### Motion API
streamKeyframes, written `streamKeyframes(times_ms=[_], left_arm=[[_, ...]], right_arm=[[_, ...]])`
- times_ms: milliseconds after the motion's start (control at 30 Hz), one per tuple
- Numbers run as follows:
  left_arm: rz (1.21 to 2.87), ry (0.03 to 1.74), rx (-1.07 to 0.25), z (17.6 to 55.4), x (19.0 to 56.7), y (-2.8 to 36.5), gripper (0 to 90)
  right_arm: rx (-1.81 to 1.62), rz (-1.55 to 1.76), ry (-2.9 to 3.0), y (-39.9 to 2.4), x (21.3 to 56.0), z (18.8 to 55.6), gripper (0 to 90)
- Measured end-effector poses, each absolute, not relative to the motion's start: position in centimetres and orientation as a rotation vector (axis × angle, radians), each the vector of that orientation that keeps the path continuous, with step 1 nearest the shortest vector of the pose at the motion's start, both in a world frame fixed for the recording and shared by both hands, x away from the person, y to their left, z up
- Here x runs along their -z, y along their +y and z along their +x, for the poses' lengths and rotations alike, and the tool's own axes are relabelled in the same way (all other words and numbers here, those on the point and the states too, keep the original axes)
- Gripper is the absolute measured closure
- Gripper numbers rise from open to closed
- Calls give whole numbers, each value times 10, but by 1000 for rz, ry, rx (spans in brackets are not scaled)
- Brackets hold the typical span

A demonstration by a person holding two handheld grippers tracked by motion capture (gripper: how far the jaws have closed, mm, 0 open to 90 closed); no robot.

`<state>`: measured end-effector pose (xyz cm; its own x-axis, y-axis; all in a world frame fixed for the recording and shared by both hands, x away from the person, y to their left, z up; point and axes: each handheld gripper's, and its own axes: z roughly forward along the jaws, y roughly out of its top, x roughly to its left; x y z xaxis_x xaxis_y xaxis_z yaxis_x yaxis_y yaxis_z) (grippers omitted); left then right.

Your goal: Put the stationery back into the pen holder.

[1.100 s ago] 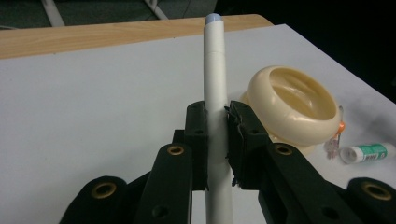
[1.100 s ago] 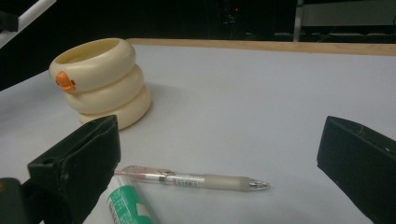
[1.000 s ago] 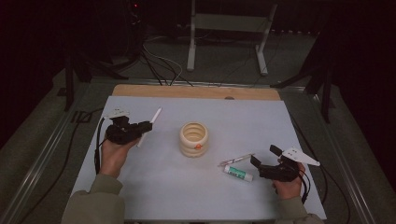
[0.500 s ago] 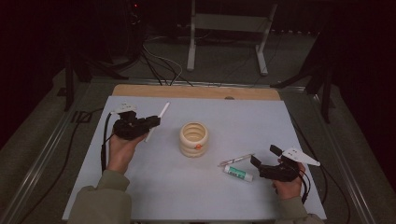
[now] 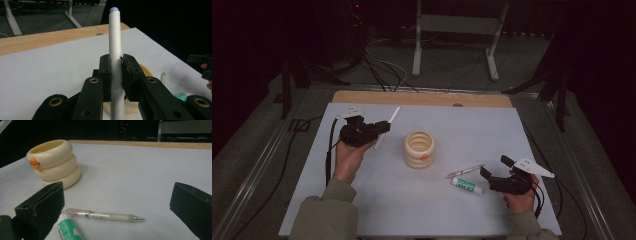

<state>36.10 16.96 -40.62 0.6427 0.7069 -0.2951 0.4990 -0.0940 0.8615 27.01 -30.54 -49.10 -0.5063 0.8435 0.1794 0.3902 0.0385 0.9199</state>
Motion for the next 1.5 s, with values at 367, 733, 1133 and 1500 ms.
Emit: streamKeyframes(times_ms=[367,733,1133,1500], left_arm=[[1756,956,-218,367,406,156,794],[1769,928,-208,374,407,138,794],[1748,910,-199,378,409,122,794],[1762,890,-191,382,414,103,794]], right_arm=[[-1467,1247,1909,-306,491,270,0],[-1468,1248,1910,-306,492,271,0],[-1468,1251,1909,-306,492,271,0],[-1468,1251,1905,-307,492,271,0]])
